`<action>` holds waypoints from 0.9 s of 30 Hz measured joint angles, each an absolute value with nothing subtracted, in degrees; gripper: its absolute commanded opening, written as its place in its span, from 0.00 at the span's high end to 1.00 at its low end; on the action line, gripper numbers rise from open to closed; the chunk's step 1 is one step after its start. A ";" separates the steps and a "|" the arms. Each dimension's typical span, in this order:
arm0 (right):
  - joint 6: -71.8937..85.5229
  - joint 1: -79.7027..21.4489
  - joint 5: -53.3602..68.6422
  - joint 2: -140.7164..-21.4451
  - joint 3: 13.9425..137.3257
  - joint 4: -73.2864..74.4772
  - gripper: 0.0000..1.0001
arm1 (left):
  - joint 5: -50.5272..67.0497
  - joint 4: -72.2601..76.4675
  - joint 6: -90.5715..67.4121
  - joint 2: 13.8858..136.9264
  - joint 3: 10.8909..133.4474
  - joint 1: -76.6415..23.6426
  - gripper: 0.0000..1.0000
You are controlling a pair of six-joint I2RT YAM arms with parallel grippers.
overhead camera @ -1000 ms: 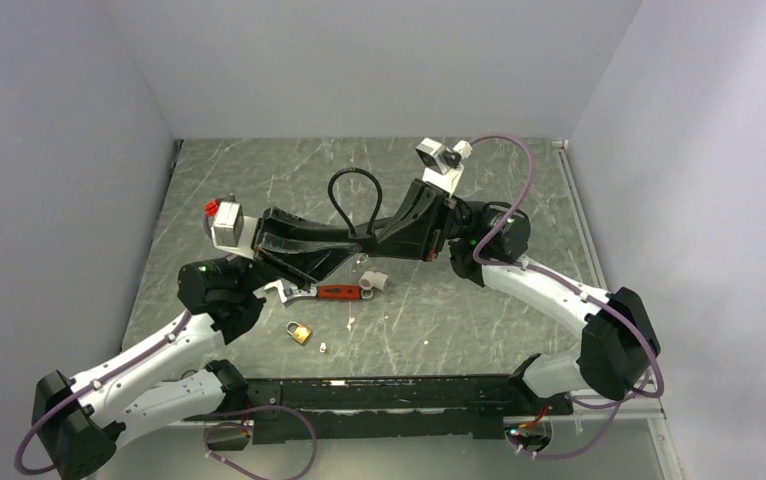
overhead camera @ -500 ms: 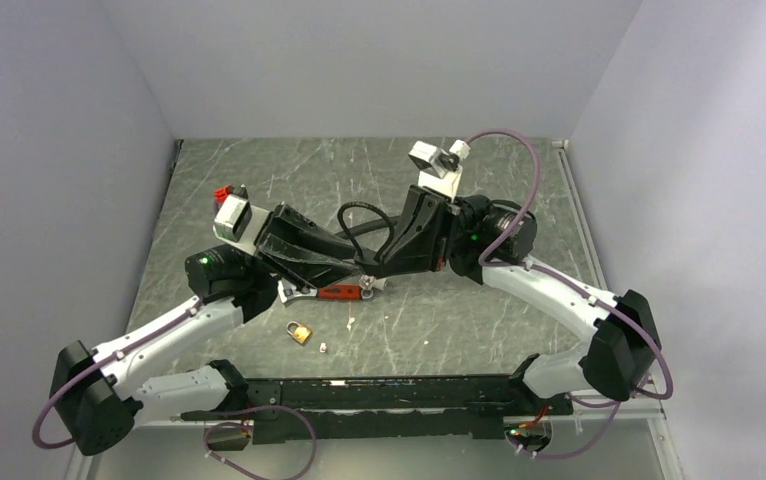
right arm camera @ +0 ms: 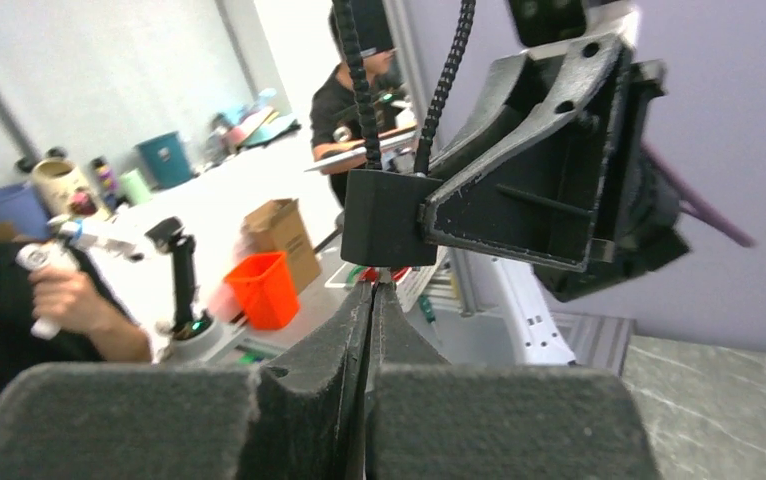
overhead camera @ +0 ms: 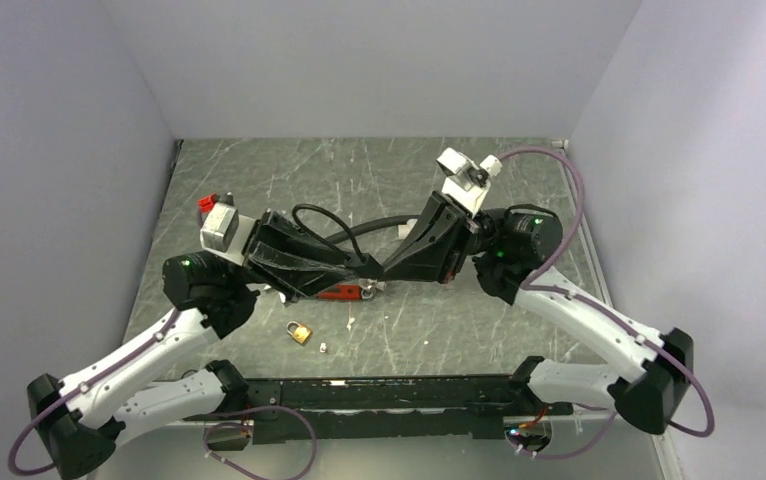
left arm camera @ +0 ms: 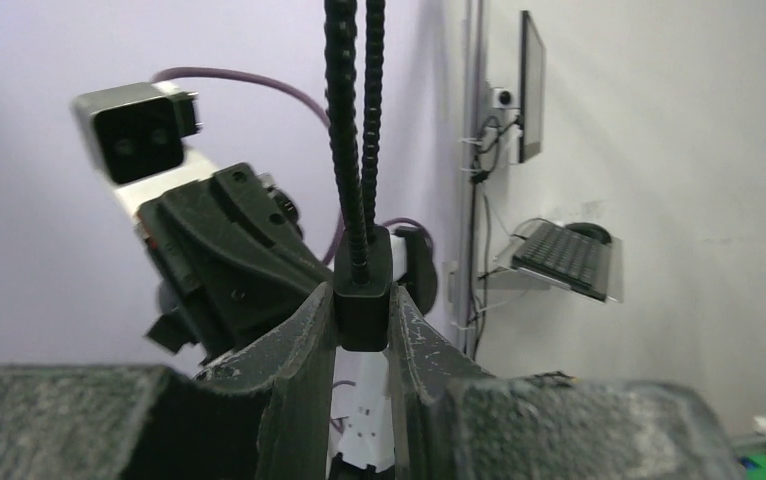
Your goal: Unlock with the key
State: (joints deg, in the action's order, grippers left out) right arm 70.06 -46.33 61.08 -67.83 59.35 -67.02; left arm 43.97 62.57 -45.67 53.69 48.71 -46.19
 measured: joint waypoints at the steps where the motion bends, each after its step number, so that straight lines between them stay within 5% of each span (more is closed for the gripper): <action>1: 66.74 -46.41 59.70 -66.32 59.35 -62.39 1.00 | 42.89 60.23 -44.07 52.56 48.51 -46.19 1.00; 13: 40.88 -47.11 43.35 -59.40 61.93 -26.04 1.00 | 30.89 48.05 -34.76 49.15 47.46 -45.43 1.00; 27: 30.17 -48.14 30.61 -57.36 62.78 -10.17 1.00 | 22.55 41.78 -30.00 47.99 44.34 -44.97 0.95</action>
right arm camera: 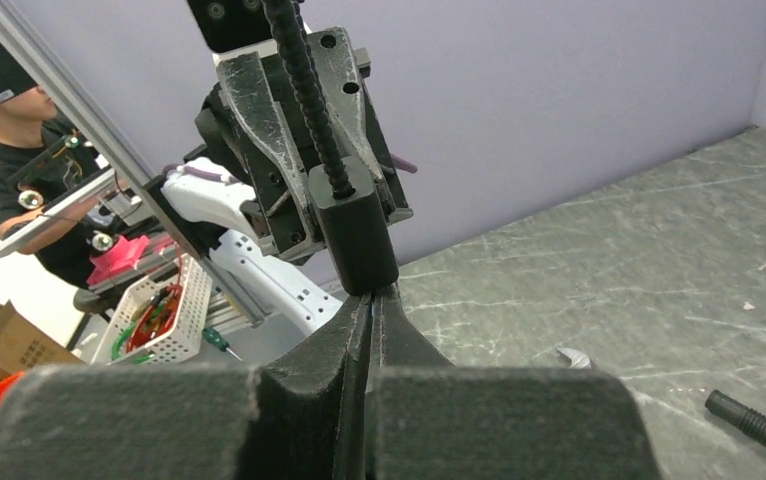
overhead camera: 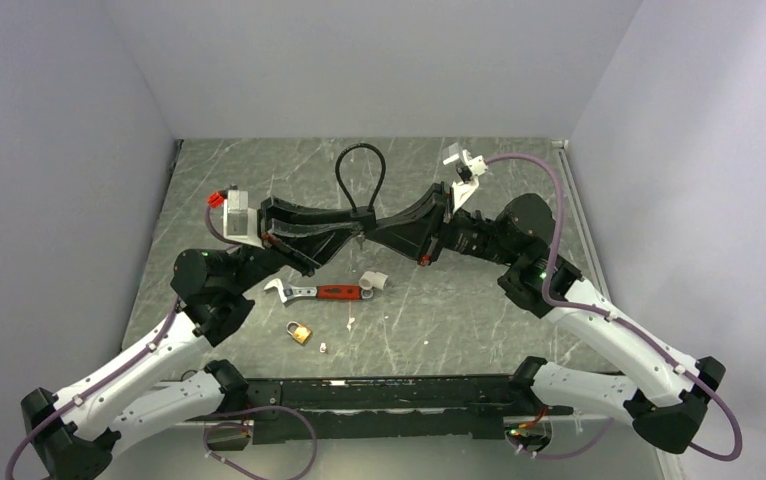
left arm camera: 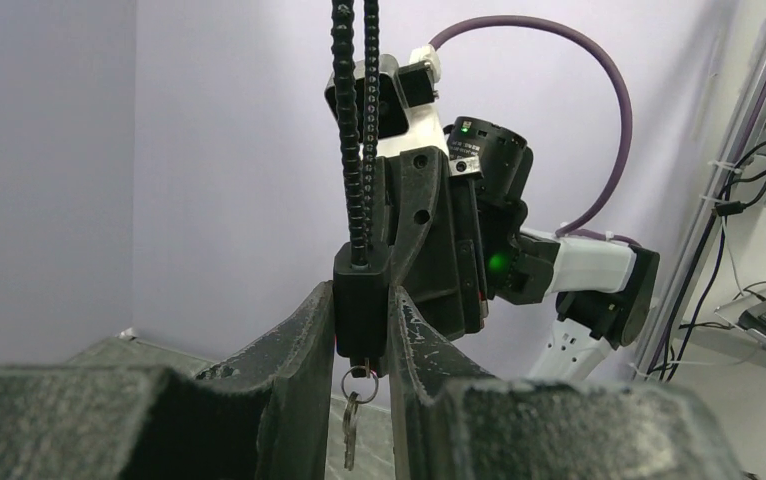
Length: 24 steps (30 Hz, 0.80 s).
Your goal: Unlock with the key
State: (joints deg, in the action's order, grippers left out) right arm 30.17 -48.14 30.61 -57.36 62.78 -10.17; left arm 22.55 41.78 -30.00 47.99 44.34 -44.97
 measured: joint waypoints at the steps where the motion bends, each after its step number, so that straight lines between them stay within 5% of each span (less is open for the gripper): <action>1: 30.06 -48.14 30.52 -57.32 62.87 -9.85 1.00 | 22.63 41.69 -29.63 47.97 44.34 -44.95 0.92; 7: 29.98 -48.16 30.76 -57.32 63.00 -9.54 1.00 | 23.16 41.78 -29.17 47.86 44.25 -44.91 0.76; 14: 30.20 -48.29 32.12 -57.71 63.00 -10.17 1.00 | 23.92 42.09 -29.08 47.90 44.25 -44.80 0.68; 18: 30.24 -48.60 32.42 -58.13 63.00 -10.35 1.00 | 24.51 42.17 -29.19 48.38 44.21 -44.82 0.80; 21: 30.24 -48.53 32.40 -58.35 63.00 -10.46 1.00 | 24.77 42.83 -29.10 48.49 44.10 -44.80 1.00; 24: 30.46 -48.53 32.51 -58.46 63.00 -10.81 1.00 | 24.77 43.31 -29.32 48.66 44.10 -44.80 1.00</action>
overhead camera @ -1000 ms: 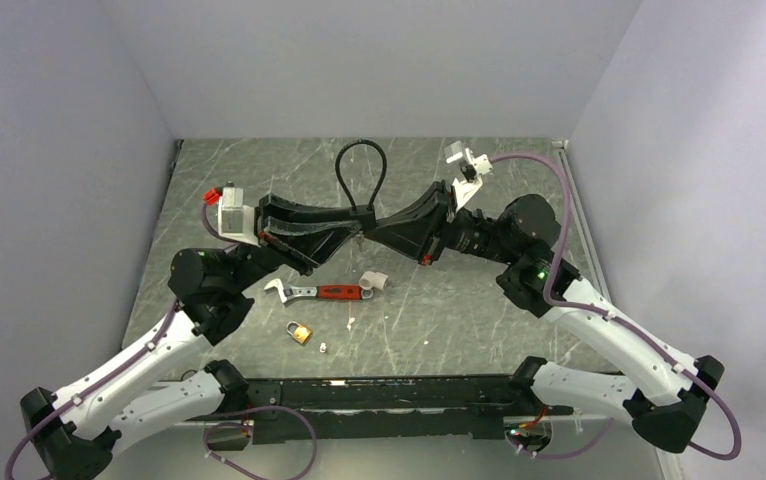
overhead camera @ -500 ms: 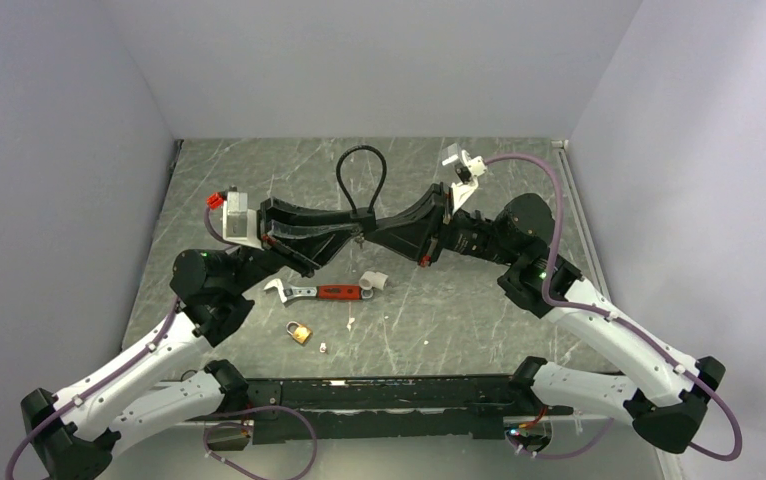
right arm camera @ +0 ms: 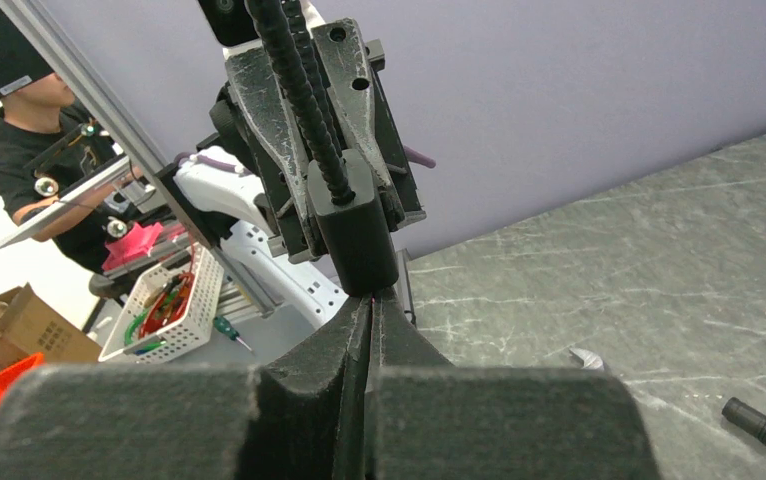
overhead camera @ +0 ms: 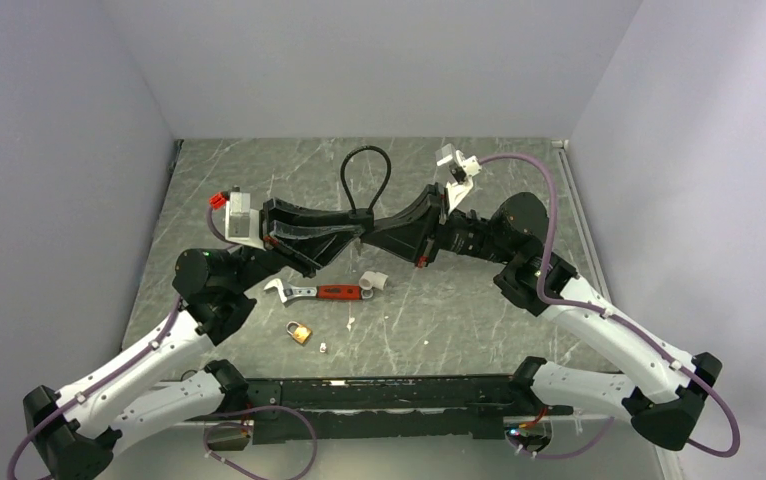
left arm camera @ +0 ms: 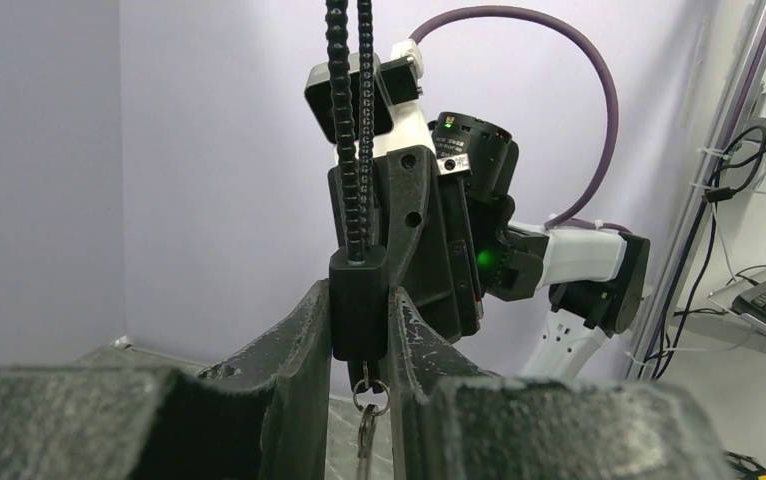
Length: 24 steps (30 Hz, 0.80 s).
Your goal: Unlock with the key
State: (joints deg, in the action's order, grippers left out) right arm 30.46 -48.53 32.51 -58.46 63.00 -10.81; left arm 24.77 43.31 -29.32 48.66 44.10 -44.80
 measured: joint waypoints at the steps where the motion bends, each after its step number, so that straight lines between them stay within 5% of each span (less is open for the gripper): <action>1: 30.46 -48.53 32.49 -58.46 63.00 -10.83 1.00 | 24.77 43.44 -29.34 48.71 44.07 -44.80 1.00; 4: 30.41 -48.53 32.42 -58.46 63.00 -10.76 1.00 | 24.51 43.83 -29.39 48.60 43.72 -44.80 1.00; 11: 29.69 -48.80 31.97 -59.29 62.94 -9.32 0.66 | 22.31 44.47 -29.41 47.62 41.30 -44.88 1.00; 14: 29.71 -49.04 32.29 -60.34 62.72 -9.87 0.66 | 22.02 45.08 -29.85 47.88 40.14 -45.17 1.00; 19: 30.11 -49.04 32.23 -60.29 60.75 -11.51 0.81 | 21.06 47.00 -30.96 48.21 38.59 -45.28 1.00; 21: 30.39 -49.10 32.25 -60.10 60.27 -12.34 0.77 | 20.73 48.14 -31.40 48.10 38.04 -45.39 1.00; 24: 30.48 -49.25 32.25 -59.90 59.94 -12.95 0.59 | 19.86 49.19 -32.08 47.79 37.36 -45.71 1.00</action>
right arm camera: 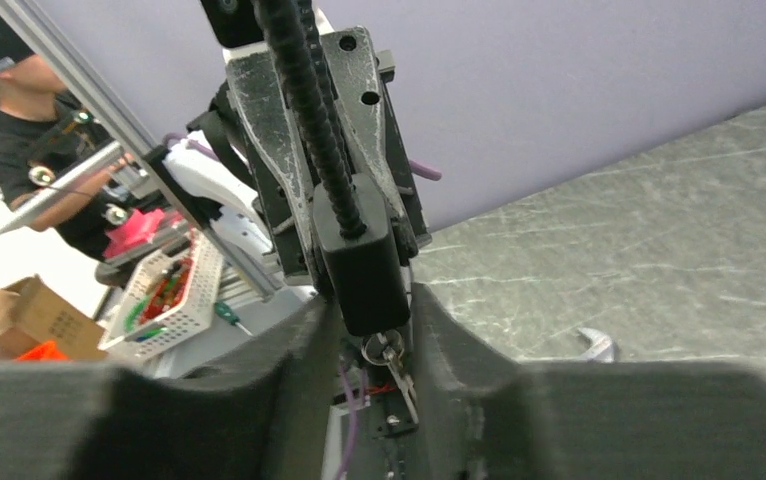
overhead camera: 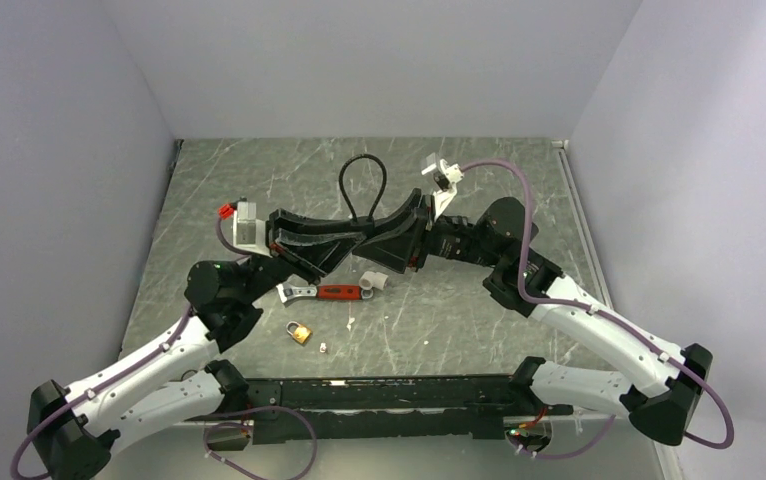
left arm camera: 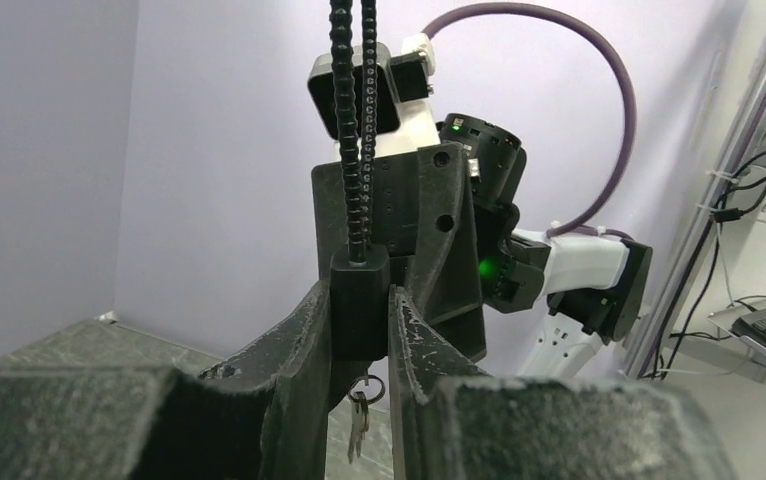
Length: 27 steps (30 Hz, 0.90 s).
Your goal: Unlock with the key
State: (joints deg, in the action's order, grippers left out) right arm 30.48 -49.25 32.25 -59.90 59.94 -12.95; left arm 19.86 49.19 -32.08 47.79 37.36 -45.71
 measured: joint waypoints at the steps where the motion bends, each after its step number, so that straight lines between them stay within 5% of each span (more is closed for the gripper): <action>1: 30.55 -49.28 32.16 -59.90 59.79 -13.28 0.55 | 19.51 49.32 -32.18 47.68 37.17 -45.82 1.00; 7: 30.85 -49.19 32.05 -58.76 58.22 -16.38 0.51 | 17.02 48.88 -32.29 47.05 36.14 -45.87 1.00; 15: 30.98 -49.15 31.73 -58.04 56.86 -18.96 0.64 | 16.80 49.28 -32.64 46.41 36.10 -46.30 1.00; 27: 31.09 -49.10 32.03 -58.83 56.47 -21.50 0.56 | 15.92 49.89 -32.82 46.48 36.10 -46.33 1.00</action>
